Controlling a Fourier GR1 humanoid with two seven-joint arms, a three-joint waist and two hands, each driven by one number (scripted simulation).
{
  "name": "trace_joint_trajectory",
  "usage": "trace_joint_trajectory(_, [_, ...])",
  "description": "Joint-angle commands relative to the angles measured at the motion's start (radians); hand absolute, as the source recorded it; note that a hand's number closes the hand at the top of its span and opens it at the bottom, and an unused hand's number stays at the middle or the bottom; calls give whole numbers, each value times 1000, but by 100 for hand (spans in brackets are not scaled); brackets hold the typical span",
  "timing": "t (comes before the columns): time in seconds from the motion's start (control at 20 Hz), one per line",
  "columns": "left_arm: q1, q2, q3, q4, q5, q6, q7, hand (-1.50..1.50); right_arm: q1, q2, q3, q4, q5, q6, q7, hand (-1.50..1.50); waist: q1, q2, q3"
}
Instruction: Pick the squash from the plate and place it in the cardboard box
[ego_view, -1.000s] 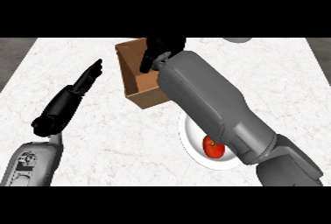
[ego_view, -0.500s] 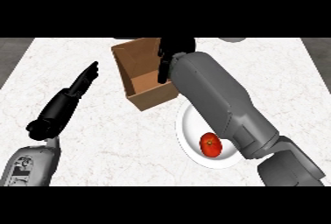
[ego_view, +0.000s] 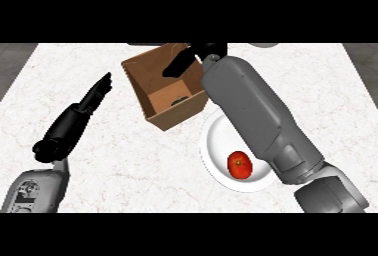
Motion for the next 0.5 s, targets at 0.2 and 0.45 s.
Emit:
trace_joint_trajectory(0.2, [-28,17,23,8,19,-16,13,0,111,7,-277,-90,-237,-295,-179,-150,1,4,-1])
trace_joint_trajectory(0.45, [19,-7,-6,-46,-13,7,31,0,206,-42,-346,-104,-294,-257,-341,-150,-11,-4,-2])
